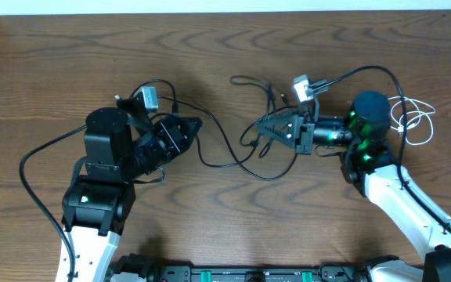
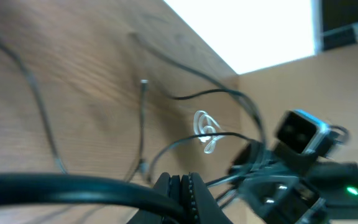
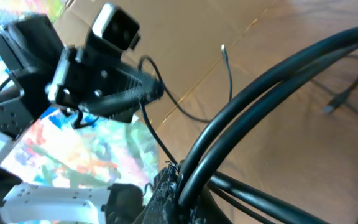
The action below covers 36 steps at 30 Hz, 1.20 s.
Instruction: Untangle cables
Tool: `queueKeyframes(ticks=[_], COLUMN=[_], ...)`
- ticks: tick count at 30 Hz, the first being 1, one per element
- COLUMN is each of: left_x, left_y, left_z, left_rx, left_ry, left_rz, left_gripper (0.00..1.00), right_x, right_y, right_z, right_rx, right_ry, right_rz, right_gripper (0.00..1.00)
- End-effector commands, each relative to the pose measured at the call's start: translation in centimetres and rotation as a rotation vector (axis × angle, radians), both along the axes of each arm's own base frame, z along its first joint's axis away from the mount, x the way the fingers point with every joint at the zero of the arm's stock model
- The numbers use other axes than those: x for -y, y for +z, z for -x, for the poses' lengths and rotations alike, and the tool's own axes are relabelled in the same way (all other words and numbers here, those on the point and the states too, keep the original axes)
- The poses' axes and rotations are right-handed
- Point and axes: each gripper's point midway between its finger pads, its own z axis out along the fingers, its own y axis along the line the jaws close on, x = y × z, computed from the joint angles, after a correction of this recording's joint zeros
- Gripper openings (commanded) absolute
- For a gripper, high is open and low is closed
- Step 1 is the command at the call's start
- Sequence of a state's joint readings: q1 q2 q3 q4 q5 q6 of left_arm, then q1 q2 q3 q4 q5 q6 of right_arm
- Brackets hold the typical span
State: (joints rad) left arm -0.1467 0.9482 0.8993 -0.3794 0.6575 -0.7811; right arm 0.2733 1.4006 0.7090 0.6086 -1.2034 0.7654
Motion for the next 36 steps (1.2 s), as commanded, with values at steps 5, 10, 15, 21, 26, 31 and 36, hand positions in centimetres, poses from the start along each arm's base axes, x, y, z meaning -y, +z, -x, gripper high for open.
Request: queueKeyframes(ticks=[5,10,15,21,26,31,36], left_x=[4.0,6.7,9.0,9.8,10.6,10.7,11.3], left_y=[2.5,2.2,2.1,0.5,-1.0,-1.4,-1.3], left_z=[0.9,0.7,-0.1,-1.5,-1.9,-2.0,-1.5], left_rx=[0.031,0.016,0.021,-0.105,-0.187,-0.212,-0.233], left_ry=[-0.162,-0.23,-0.272,-0.235,-0.227,-0.219,-0.227], left_rz=[0.109,0.135,0.171,0.234,0.248,0.257,0.271], left_gripper=[0.08,0.08,0.08,0.08,0.08,0.08,0.08], right_x=[-2.4,-3.3,-3.5,-3.9,-3.9,-3.9,-3.9], right_y=[0.5,0.3,0.2,0.5,0.6,0.6,0.6], right_z=[1.6,1.9,2.0,2.4,2.5,2.4,2.4], right_rx=[0.057,0.052,0.051,0.069,0.075,0.076,0.075], right_ry=[0.057,0.056,0.062,0.081,0.081,0.081,0.076], right_rz=[-0.004,0.0,0.0,-0.008,-0.011,-0.011,-0.01], right_gripper=[0.01,0.01,0.01,0.02,0.18,0.31,0.34])
